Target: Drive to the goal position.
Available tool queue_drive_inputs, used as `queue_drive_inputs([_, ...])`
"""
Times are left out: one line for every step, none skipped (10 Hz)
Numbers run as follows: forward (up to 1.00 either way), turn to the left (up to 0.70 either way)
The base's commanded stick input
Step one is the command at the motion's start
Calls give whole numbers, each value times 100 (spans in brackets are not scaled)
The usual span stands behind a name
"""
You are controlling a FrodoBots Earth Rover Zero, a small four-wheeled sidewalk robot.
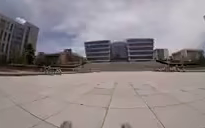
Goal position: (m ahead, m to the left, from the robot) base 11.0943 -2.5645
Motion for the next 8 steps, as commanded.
queue_drive_inputs([70,0])
queue_drive_inputs([70,0])
queue_drive_inputs([70,0])
queue_drive_inputs([70,0])
queue_drive_inputs([70,0])
queue_drive_inputs([70,0])
queue_drive_inputs([70,-1])
queue_drive_inputs([70,-13])
